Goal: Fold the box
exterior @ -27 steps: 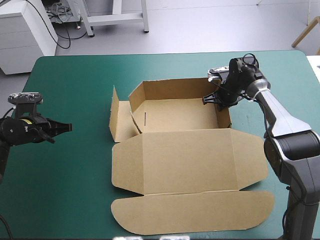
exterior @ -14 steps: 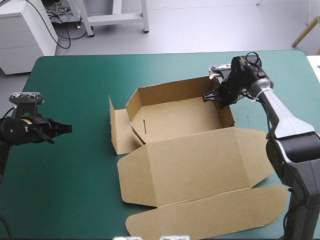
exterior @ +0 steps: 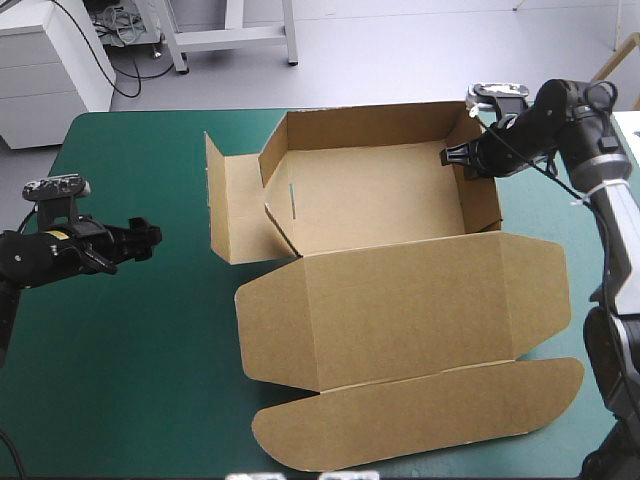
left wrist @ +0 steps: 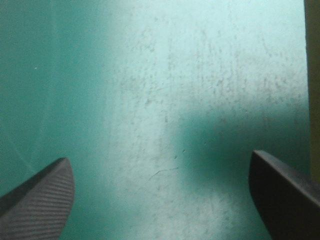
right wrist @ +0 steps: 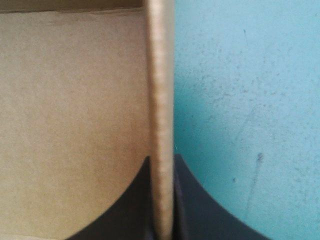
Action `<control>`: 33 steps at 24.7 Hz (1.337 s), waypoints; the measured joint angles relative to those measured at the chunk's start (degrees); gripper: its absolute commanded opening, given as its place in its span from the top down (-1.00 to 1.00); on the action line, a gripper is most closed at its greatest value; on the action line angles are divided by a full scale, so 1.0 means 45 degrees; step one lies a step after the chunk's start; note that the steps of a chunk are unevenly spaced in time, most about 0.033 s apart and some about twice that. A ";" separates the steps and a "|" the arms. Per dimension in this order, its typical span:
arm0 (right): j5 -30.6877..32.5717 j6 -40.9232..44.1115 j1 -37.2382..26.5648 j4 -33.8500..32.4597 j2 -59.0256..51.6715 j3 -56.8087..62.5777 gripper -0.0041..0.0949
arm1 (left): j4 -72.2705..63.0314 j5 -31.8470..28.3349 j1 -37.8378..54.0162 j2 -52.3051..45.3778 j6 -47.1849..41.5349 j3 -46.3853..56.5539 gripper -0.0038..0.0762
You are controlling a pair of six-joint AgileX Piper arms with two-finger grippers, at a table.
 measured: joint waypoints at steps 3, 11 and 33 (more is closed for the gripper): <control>0.0059 -0.0143 -0.0305 0.0460 -0.0781 0.0000 0.96 | -0.0957 -0.0275 0.0000 0.0003 0.0000 0.0000 -0.79; 0.0119 -0.0745 -0.0428 0.1748 -0.2521 0.0706 0.96 | -0.2186 0.0015 0.0000 0.0308 0.0000 0.0000 -0.79; -0.4416 -0.0876 0.2269 0.2408 -0.1629 0.5682 0.95 | -0.6461 0.3037 0.0009 0.0491 0.3752 0.0000 -0.54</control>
